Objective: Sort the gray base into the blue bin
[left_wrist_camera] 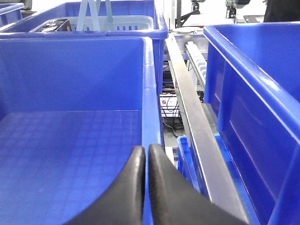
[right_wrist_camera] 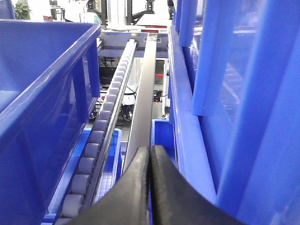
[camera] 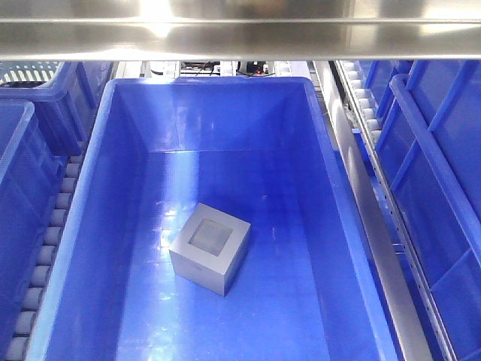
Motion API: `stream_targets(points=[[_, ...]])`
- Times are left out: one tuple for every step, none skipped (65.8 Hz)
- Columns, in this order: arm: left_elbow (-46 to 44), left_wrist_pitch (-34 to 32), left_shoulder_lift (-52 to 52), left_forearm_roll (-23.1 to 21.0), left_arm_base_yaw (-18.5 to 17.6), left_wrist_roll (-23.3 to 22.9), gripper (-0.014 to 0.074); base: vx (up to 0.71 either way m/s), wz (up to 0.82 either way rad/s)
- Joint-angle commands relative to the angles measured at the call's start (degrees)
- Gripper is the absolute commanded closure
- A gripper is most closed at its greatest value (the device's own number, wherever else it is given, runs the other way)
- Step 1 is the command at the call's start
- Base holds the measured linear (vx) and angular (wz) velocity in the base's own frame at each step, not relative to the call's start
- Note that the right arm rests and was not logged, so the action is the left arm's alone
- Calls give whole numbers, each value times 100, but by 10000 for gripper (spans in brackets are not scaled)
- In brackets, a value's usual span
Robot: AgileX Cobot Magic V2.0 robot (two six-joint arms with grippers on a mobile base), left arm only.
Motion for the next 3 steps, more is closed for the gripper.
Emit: stream_targets(points=[[161, -398, -97, -50, -10, -12, 602, 0, 0], [161, -398, -97, -50, -10, -12, 602, 0, 0], [161, -398, -97, -50, -10, -12, 602, 0, 0]])
